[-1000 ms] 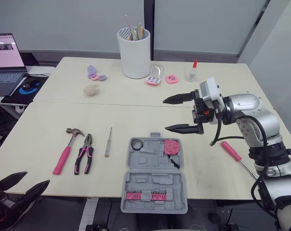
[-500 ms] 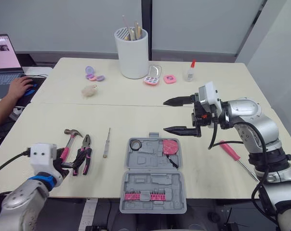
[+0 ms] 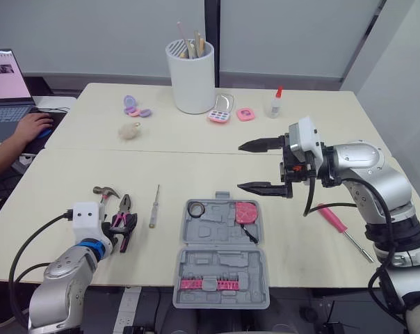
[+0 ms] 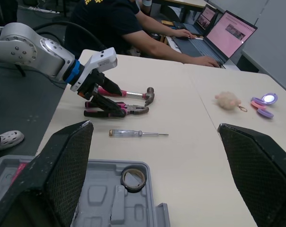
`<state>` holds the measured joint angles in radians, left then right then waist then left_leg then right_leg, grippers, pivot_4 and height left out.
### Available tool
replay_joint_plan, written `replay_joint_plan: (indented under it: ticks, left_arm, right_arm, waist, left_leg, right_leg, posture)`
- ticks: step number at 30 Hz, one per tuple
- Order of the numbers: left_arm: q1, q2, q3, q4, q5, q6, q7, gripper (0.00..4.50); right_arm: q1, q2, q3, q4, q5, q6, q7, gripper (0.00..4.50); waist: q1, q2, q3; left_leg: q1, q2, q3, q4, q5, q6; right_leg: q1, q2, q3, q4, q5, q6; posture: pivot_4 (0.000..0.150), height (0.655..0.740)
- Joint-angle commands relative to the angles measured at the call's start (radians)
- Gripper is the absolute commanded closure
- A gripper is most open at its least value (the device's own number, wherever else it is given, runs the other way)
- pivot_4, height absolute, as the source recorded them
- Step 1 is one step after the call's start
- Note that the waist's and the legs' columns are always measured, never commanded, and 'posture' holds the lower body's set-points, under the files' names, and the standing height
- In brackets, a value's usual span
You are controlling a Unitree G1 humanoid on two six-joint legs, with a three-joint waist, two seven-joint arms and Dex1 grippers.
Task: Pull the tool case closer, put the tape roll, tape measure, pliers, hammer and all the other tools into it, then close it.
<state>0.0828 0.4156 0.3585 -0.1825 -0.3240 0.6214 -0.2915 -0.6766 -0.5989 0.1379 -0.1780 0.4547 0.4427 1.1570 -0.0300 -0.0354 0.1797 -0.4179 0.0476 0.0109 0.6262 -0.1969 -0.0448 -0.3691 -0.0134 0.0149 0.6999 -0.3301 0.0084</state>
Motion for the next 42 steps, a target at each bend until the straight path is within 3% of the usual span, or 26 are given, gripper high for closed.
replay_joint_plan:
  ticks: [1, 23, 26, 30, 31, 38, 42]
  left_arm:
    - [-0.012, -0.001, 0.001, 0.010, 0.015, -0.004, 0.020, 0.00]
    - [-0.042, -0.018, -0.051, 0.082, 0.037, 0.033, 0.055, 0.00]
    - [-0.047, -0.020, -0.053, 0.089, 0.043, 0.037, 0.058, 0.59]
    - [-0.054, -0.022, -0.050, 0.098, 0.044, 0.036, 0.065, 1.82]
    - [-0.054, -0.020, -0.047, 0.099, 0.044, 0.037, 0.066, 1.95]
    - [-0.045, 0.006, -0.020, 0.092, 0.042, 0.033, 0.055, 1.94]
    - [-0.023, 0.073, -0.006, 0.020, 0.022, 0.044, -0.010, 1.94]
  right_arm:
    - [-0.006, -0.010, -0.035, -0.035, 0.022, 0.001, -0.005, 0.03]
    - [0.000, -0.010, -0.029, -0.048, 0.019, 0.007, -0.014, 0.03]
    - [0.003, -0.012, -0.030, -0.052, 0.020, 0.008, -0.015, 0.00]
    - [0.005, -0.012, -0.031, -0.053, 0.019, 0.008, -0.016, 0.00]
    - [0.006, -0.013, -0.031, -0.053, 0.019, 0.009, -0.017, 0.00]
    - [0.008, -0.010, -0.029, -0.047, 0.014, 0.003, -0.018, 0.00]
    - [0.021, -0.021, -0.027, -0.043, 0.007, -0.003, -0.010, 0.00]
  waist:
    - [0.000, 0.000, 0.000]
    - [0.001, 0.000, 0.000]
    - [0.001, 0.000, 0.000]
    - [0.001, 0.000, 0.000]
    - [0.001, 0.000, 0.000]
    - [0.001, 0.000, 0.000]
    - [-0.001, 0.000, 0.000]
  left_leg:
    - [0.000, 0.000, 0.000, 0.000, 0.000, 0.000]
    - [0.000, 0.000, 0.000, 0.000, 0.000, 0.000]
    - [0.000, 0.000, 0.000, 0.000, 0.000, 0.000]
    - [0.000, 0.000, 0.000, 0.000, 0.000, 0.000]
    - [0.000, 0.000, 0.000, 0.000, 0.000, 0.000]
    - [0.000, 0.000, 0.000, 0.000, 0.000, 0.000]
    - [0.000, 0.000, 0.000, 0.000, 0.000, 0.000]
  right_leg:
    - [0.000, 0.000, 0.000, 0.000, 0.000, 0.000]
    - [0.000, 0.000, 0.000, 0.000, 0.000, 0.000]
    - [0.000, 0.000, 0.000, 0.000, 0.000, 0.000]
    - [0.000, 0.000, 0.000, 0.000, 0.000, 0.000]
    - [0.000, 0.000, 0.000, 0.000, 0.000, 0.000]
    - [0.000, 0.000, 0.000, 0.000, 0.000, 0.000]
    - [0.000, 0.000, 0.000, 0.000, 0.000, 0.000]
  posture:
    - [0.150, 0.7400]
    - [0.150, 0.7400]
    - [0.150, 0.7400]
    - [0.150, 0.7400]
    - [0.150, 0.7400]
    - [0.150, 0.7400]
    - [0.150, 0.7400]
